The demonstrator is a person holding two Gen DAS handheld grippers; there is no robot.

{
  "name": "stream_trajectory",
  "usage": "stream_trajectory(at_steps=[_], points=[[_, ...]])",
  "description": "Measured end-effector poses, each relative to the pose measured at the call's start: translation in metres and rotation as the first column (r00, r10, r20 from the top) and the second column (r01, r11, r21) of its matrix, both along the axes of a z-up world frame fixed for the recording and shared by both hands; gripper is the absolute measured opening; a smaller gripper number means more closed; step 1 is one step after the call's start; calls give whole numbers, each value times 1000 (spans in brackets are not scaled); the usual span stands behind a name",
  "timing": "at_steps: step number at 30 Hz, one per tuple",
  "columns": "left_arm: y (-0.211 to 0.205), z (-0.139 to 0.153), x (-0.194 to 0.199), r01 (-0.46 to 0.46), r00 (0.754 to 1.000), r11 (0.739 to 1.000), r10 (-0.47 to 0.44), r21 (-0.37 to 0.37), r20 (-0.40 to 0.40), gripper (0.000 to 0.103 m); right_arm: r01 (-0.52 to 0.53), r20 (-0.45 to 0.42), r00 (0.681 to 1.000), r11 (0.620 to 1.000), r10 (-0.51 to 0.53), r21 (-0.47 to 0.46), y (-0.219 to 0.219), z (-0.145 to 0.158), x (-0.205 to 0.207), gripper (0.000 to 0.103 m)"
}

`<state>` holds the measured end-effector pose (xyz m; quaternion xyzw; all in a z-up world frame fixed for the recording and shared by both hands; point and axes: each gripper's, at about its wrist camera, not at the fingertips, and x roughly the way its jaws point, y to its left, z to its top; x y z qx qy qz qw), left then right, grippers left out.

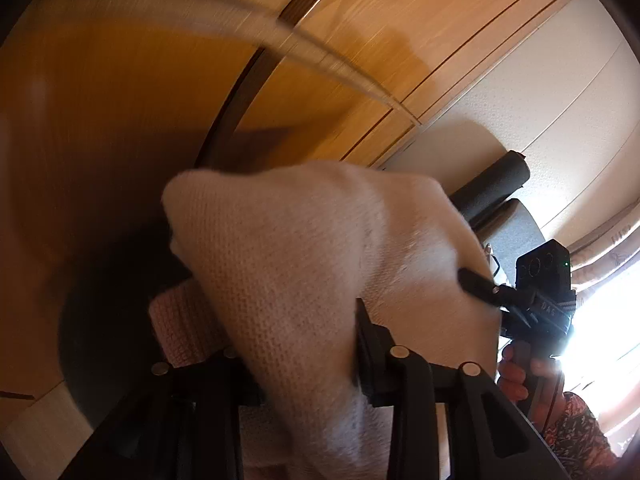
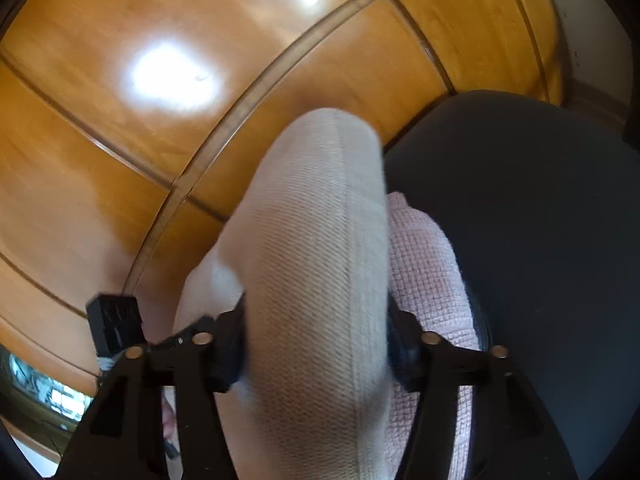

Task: Fold clothes
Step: 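Carry the folded sweater with both grippers onto the pink cloth stack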

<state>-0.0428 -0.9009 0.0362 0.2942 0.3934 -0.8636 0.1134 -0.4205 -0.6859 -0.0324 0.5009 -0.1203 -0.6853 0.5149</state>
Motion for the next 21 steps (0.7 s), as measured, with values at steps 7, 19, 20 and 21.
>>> stream_trajectory(at_steps=[7, 19, 20, 21], points=[[-4, -19, 19, -77, 990, 992, 87, 99, -107, 38, 45, -19, 999, 998, -46, -51, 20, 25, 4, 70], [77, 59, 27, -165, 985, 918, 132, -361, -114, 31, 39, -433, 901, 993, 12, 109, 27, 58, 78, 33], [85, 57, 14, -127, 992, 903, 105, -410, -76, 31, 60, -465, 885, 987, 17, 151, 18, 55, 80, 33], [89, 51, 3, -113, 993, 888, 111, -446, -30, 31, 82, -495, 868, 978, 24, 192, 9, 52, 82, 33]])
